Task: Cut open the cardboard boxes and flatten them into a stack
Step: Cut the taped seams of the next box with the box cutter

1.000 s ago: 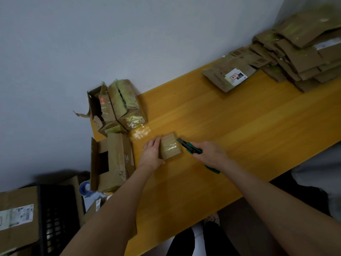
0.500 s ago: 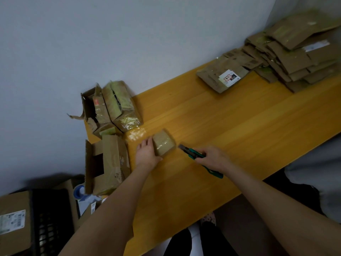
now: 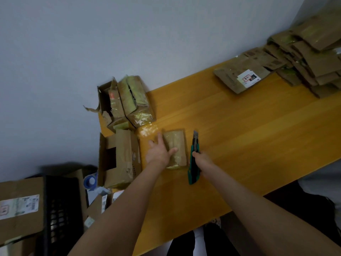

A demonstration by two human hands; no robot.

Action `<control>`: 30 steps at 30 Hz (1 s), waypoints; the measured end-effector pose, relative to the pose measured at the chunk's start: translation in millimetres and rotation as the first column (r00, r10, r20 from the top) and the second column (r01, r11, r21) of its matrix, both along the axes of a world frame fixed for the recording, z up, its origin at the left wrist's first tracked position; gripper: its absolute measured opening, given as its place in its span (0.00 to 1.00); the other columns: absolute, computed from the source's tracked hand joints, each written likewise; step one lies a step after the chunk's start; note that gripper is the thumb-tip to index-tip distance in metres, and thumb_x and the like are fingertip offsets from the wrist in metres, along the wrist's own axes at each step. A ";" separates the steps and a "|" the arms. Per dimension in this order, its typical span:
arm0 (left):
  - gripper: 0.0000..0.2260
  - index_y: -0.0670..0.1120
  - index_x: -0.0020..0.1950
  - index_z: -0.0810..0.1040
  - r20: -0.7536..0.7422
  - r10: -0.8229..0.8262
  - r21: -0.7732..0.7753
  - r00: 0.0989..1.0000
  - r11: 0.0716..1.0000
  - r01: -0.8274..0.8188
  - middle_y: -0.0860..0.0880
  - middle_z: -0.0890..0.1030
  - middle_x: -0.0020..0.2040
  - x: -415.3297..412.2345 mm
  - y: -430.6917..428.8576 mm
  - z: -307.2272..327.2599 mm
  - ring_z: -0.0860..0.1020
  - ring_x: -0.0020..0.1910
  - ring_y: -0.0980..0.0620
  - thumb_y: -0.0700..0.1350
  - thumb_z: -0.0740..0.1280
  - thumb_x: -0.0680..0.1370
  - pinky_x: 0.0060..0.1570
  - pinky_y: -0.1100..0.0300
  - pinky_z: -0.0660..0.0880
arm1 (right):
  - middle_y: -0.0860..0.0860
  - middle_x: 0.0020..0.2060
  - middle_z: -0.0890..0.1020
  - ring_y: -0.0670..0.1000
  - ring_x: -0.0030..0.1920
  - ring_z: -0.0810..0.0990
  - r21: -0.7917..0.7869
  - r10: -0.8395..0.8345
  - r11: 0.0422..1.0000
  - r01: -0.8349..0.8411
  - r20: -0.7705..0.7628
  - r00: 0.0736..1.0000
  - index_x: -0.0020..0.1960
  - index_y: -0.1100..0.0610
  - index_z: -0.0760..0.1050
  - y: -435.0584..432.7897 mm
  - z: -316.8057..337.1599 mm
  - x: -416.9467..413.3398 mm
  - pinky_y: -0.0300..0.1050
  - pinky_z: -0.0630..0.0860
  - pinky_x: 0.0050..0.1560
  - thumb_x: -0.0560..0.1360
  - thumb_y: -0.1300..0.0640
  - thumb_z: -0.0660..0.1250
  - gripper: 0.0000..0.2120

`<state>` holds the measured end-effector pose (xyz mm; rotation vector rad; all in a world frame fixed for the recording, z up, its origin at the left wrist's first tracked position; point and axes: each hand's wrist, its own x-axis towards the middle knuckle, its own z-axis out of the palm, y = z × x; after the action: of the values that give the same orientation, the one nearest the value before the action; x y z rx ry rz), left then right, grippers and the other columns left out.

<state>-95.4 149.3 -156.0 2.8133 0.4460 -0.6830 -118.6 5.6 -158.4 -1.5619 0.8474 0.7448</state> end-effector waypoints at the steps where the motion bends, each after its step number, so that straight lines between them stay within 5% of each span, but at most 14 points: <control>1: 0.44 0.54 0.79 0.40 0.015 -0.067 0.048 0.998 0.997 0.066 0.40 0.53 0.77 4.1 4.2 1.2 0.71 0.65 0.37 0.68 0.62 0.74 0.46 0.51 0.74 | 0.58 0.62 0.73 0.60 0.62 0.73 0.001 -0.024 1.000 0.024 -0.024 0.999 0.70 0.61 0.63 -1.0 -0.4 0.7 0.54 0.72 0.58 0.83 0.54 0.54 0.18; 5: 0.43 0.56 0.78 0.37 0.066 -0.440 0.035 0.896 0.898 0.438 0.48 0.45 0.80 26.8 10.0 2.4 0.49 0.77 0.41 0.61 0.65 0.76 0.73 0.43 0.56 | 0.53 0.46 0.77 0.56 0.50 0.76 0.122 -0.148 0.981 0.153 -0.055 0.988 0.69 0.60 0.65 -1.1 -1.0 6.7 0.53 0.74 0.51 0.83 0.55 0.56 0.17; 7: 0.40 0.59 0.78 0.39 0.040 -0.509 0.031 0.860 0.861 0.508 0.48 0.52 0.79 32.1 7.1 1.2 0.54 0.76 0.41 0.59 0.64 0.77 0.69 0.45 0.63 | 0.52 0.43 0.76 0.55 0.47 0.77 0.140 -0.194 0.971 0.195 -0.022 0.981 0.68 0.60 0.66 -1.8 -0.9 11.5 0.53 0.76 0.51 0.83 0.55 0.56 0.16; 9: 0.36 0.61 0.78 0.43 0.043 -0.429 0.090 0.902 0.901 0.424 0.45 0.59 0.75 30.6 6.2 0.1 0.64 0.70 0.41 0.60 0.63 0.78 0.54 0.50 0.74 | 0.55 0.49 0.78 0.56 0.51 0.77 0.156 -0.249 0.958 0.240 0.041 0.968 0.68 0.60 0.66 -5.6 1.0 17.5 0.55 0.76 0.54 0.83 0.55 0.56 0.16; 11: 0.33 0.59 0.78 0.47 0.036 -0.321 0.133 0.946 0.940 0.314 0.42 0.61 0.72 24.9 8.3 2.0 0.70 0.64 0.41 0.61 0.61 0.78 0.43 0.53 0.73 | 0.58 0.58 0.77 0.59 0.58 0.76 0.135 -0.292 0.951 0.279 0.088 0.952 0.69 0.60 0.66 -12.7 2.0 24.7 0.57 0.75 0.58 0.83 0.54 0.56 0.17; 14: 0.33 0.54 0.78 0.49 0.072 -0.333 0.215 0.940 0.926 0.311 0.41 0.61 0.71 17.4 15.8 9.8 0.68 0.65 0.41 0.54 0.63 0.79 0.45 0.53 0.72 | 0.59 0.59 0.77 0.59 0.57 0.76 0.060 -0.220 0.975 0.214 0.134 0.966 0.67 0.61 0.67 -20.6 3.3 28.9 0.54 0.75 0.55 0.83 0.54 0.56 0.16; 16: 0.40 0.54 0.79 0.44 0.079 -0.510 0.221 0.857 0.847 0.483 0.40 0.57 0.73 17.9 22.7 10.5 0.60 0.71 0.41 0.48 0.67 0.76 0.62 0.49 0.70 | 0.60 0.58 0.77 0.60 0.57 0.77 0.019 -0.144 0.990 0.143 0.125 0.982 0.66 0.61 0.68 -22.1 1.7 25.4 0.54 0.75 0.53 0.83 0.54 0.56 0.16; 18: 0.48 0.54 0.78 0.34 -0.010 -0.690 0.256 0.723 0.698 0.669 0.44 0.46 0.79 20.6 26.5 10.0 0.48 0.77 0.41 0.48 0.70 0.75 0.74 0.44 0.51 | 0.60 0.58 0.77 0.60 0.57 0.77 0.017 -0.110 0.994 0.108 0.094 0.990 0.66 0.62 0.68 -20.5 -0.7 18.9 0.53 0.74 0.53 0.83 0.53 0.56 0.16; 20: 0.52 0.53 0.74 0.27 -0.108 -0.767 0.307 0.632 0.579 0.755 0.48 0.36 0.78 24.1 25.5 7.4 0.39 0.77 0.42 0.49 0.71 0.74 0.73 0.43 0.39 | 0.60 0.59 0.77 0.60 0.59 0.76 0.052 -0.111 0.993 0.107 0.072 0.991 0.68 0.61 0.67 -15.8 -2.1 12.6 0.54 0.74 0.56 0.83 0.54 0.56 0.17; 23: 0.53 0.52 0.74 0.26 -0.189 -0.792 0.332 0.580 0.504 0.797 0.46 0.35 0.78 20.7 16.2 -4.0 0.39 0.77 0.42 0.49 0.72 0.73 0.74 0.41 0.40 | 0.59 0.59 0.77 0.60 0.59 0.76 0.081 -0.102 0.992 0.096 0.065 0.993 0.68 0.61 0.67 -9.5 -1.2 7.9 0.57 0.74 0.61 0.83 0.53 0.56 0.17; 25: 0.53 0.51 0.77 0.32 -0.160 -0.767 0.331 0.621 0.551 0.766 0.43 0.43 0.79 15.2 9.1 -7.9 0.48 0.77 0.40 0.51 0.74 0.72 0.75 0.43 0.49 | 0.57 0.56 0.77 0.58 0.56 0.76 0.087 -0.089 0.993 0.082 0.076 0.993 0.67 0.61 0.68 -11.1 0.7 7.6 0.54 0.75 0.58 0.83 0.52 0.56 0.17; 30: 0.46 0.51 0.79 0.50 0.038 -0.481 0.099 0.876 0.874 0.475 0.45 0.62 0.71 15.2 8.4 -0.8 0.69 0.66 0.42 0.57 0.74 0.69 0.63 0.49 0.70 | 0.52 0.49 0.75 0.52 0.48 0.74 -0.035 0.057 0.998 -0.051 0.201 0.978 0.66 0.58 0.69 -32.9 4.1 6.7 0.48 0.73 0.48 0.80 0.55 0.61 0.16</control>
<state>-80.3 157.8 -156.8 3.0409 -0.2582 -0.6711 -111.8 -27.2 -154.3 -1.6612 0.6716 0.6024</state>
